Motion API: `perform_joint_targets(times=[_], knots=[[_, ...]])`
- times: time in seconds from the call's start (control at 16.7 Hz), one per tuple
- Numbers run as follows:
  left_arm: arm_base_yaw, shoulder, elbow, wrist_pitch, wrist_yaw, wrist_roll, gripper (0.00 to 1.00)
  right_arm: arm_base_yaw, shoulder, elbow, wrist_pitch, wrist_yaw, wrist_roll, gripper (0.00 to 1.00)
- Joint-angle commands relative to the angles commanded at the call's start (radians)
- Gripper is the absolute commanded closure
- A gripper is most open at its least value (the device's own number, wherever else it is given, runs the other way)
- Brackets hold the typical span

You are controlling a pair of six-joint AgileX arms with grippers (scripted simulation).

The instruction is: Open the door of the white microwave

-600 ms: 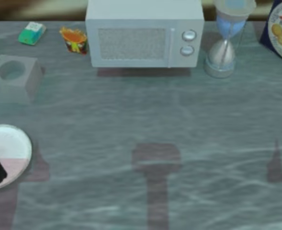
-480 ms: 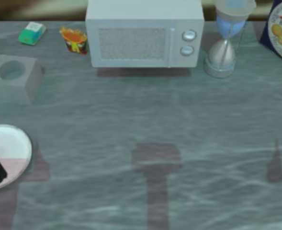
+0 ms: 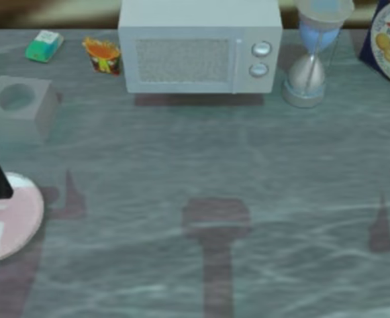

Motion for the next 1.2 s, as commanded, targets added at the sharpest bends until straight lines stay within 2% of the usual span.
perform_joint_targets(times=[0.78, 1.02, 1.2], knots=[[-0.519, 1.323, 0.977, -0.029, -0.46, -0.3, 0.0, 0.0, 0.0, 0.0, 0.0, 0.0, 0.0, 0.0], [-0.626, 1.574, 1.157, -0.053, -0.554, -0.351, 0.0, 0.0, 0.0, 0.0, 0.0, 0.0, 0.0, 0.0], [-0.665, 1.664, 1.222, -0.067, -0.589, -0.368, 0.0, 0.0, 0.0, 0.0, 0.0, 0.0, 0.0, 0.0]])
